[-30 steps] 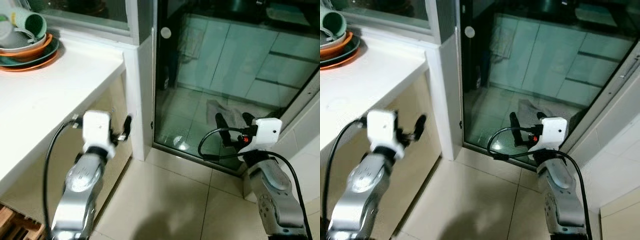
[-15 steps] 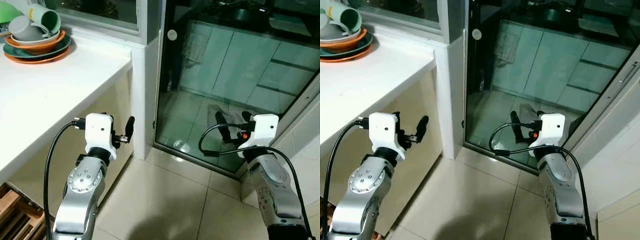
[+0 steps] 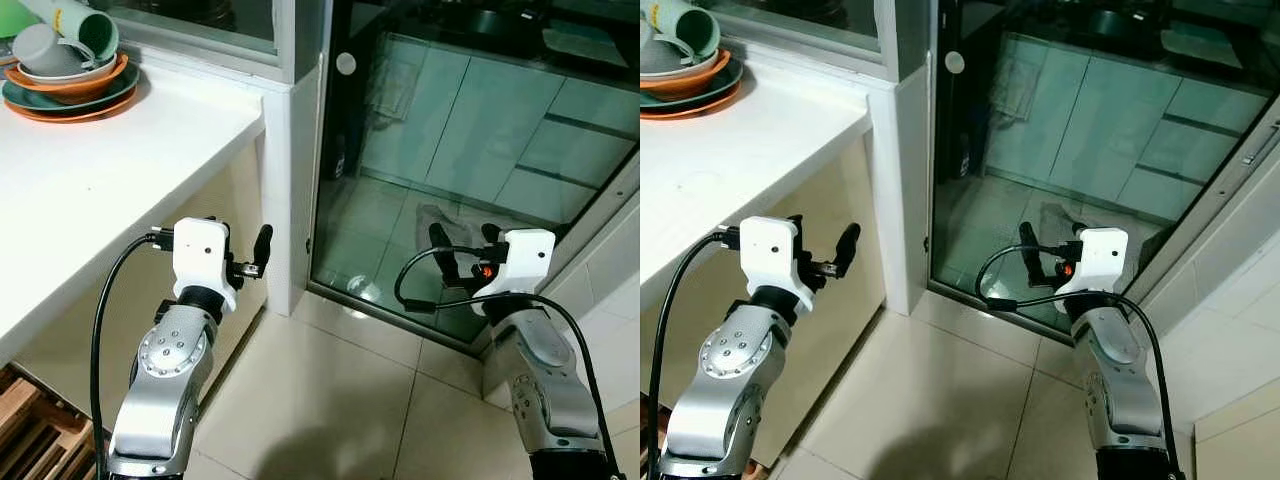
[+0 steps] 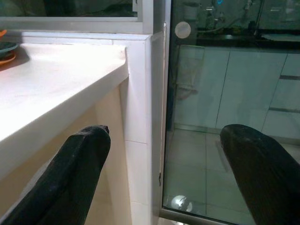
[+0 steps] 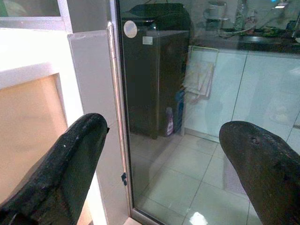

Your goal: Restocking fridge

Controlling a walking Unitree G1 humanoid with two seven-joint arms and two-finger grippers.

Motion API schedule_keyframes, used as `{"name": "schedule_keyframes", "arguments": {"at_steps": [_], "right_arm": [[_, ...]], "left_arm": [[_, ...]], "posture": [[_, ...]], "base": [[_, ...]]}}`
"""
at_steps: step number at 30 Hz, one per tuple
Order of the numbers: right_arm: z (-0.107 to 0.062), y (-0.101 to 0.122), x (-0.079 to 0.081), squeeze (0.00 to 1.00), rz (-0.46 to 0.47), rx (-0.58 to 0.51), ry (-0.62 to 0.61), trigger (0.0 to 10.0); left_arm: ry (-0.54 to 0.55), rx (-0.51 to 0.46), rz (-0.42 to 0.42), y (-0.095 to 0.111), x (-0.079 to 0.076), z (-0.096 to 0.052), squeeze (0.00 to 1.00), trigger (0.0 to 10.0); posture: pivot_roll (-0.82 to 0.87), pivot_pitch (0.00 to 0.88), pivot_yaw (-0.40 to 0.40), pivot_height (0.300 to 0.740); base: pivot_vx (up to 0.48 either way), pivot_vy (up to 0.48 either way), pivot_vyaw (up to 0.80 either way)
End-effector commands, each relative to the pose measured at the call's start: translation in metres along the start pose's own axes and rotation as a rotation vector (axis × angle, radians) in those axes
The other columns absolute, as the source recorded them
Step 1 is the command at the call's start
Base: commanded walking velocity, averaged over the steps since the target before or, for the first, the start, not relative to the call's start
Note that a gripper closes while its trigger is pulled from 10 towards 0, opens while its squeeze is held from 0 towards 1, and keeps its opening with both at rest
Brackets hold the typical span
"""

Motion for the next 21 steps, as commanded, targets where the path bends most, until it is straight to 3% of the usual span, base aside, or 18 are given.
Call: {"name": "schedule_keyframes", "arguments": {"at_steps": [1, 2, 21], "right_arm": [[0.0008, 0.0042, -0.0020, 0.00, -0.011, -0.013, -0.012, 10.0], [0.0012, -0.0014, -0.0034, 0.00, -0.061, 0.024, -0.017, 10.0], [0.0012, -0.0014, -0.0034, 0.00, -0.061, 0.024, -0.017, 10.0]], "left_arm": [[-0.003, 0.005, 0.002, -0.0013, -0.0008, 0.0023, 0.00, 10.0], [-0.003, 0.005, 0.002, -0.0014, -0.0006, 0.0026, 0.00, 10.0], [-0.003, 0.005, 0.002, -0.0014, -0.0006, 0.0026, 0.00, 10.0]], "posture": [[-0.10, 0.000, -0.019, 0.740], [-0.10, 0.000, -0.019, 0.740], [-0.10, 0.000, -0.019, 0.740]], "base": [[0.000, 0.000, 0.00], [0.000, 0.000, 0.00], [0.000, 0.000, 0.00]]}}
Point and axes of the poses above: a point about 5 cm out from each wrist's last joint towards the gripper, its own z axis pointing out of the wrist towards the gripper, its own y axis along the axis of the wrist's last joint, x = y × z, the point moved 5 cm from there along z, pointing out of the wrist towards the gripper, and after that the axes turned 3 degrees about z, right-handed, at the moved point
